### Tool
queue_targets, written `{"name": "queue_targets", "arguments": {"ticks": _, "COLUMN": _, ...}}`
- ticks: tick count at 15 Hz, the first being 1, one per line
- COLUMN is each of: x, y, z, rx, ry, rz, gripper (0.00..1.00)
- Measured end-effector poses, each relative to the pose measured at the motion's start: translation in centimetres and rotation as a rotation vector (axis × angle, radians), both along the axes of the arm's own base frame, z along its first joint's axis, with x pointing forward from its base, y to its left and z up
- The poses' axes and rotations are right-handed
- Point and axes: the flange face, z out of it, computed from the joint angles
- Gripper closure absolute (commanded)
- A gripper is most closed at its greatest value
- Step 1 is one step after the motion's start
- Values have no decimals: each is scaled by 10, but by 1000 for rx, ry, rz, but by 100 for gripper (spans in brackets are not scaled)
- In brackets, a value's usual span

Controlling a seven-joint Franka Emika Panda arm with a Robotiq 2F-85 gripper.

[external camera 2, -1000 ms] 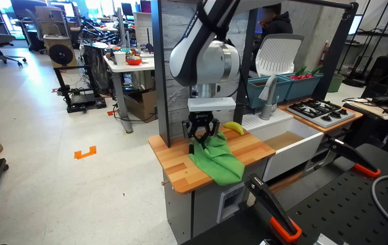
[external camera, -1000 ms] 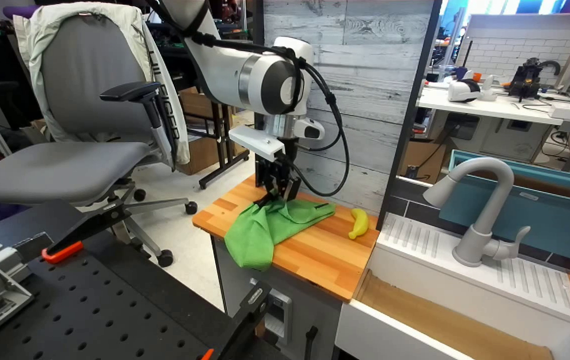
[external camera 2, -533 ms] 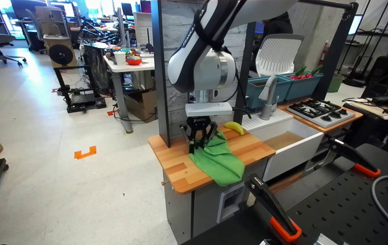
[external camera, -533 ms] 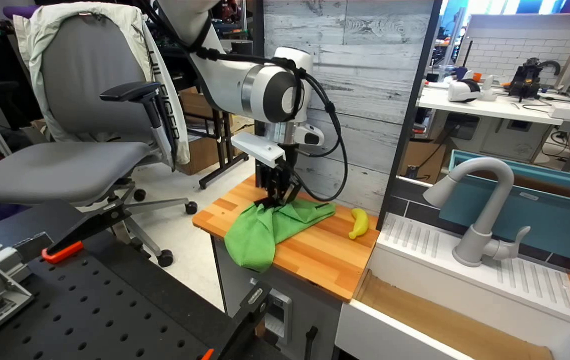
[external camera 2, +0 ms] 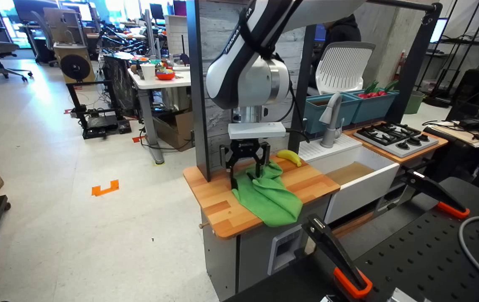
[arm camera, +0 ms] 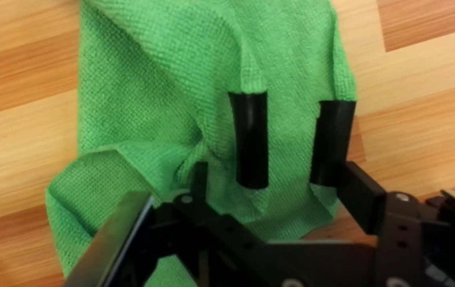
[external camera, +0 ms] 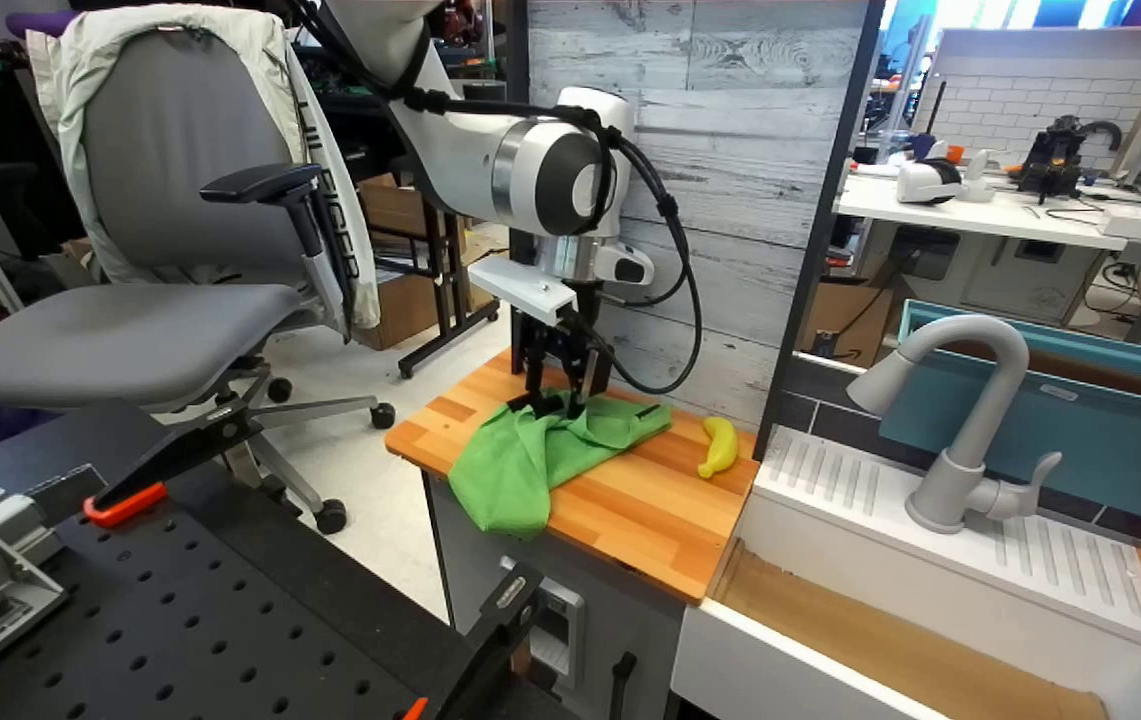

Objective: Fold the green towel in half

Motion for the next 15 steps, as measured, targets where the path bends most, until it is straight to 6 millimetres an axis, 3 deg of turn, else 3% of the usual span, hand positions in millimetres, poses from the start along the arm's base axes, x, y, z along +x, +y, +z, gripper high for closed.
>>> {"name": "queue_targets", "arguments": {"ticks": 6, "x": 1, "y": -11, "z": 9, "rx": 2, "ry": -2, "rz": -13, "gripper": 0}}
{"name": "queue_targets", "arguments": {"ticks": 15, "x": -23, "y": -58, "z": 72, "rx": 12, "ry": -16, "rz": -16, "gripper": 0}}
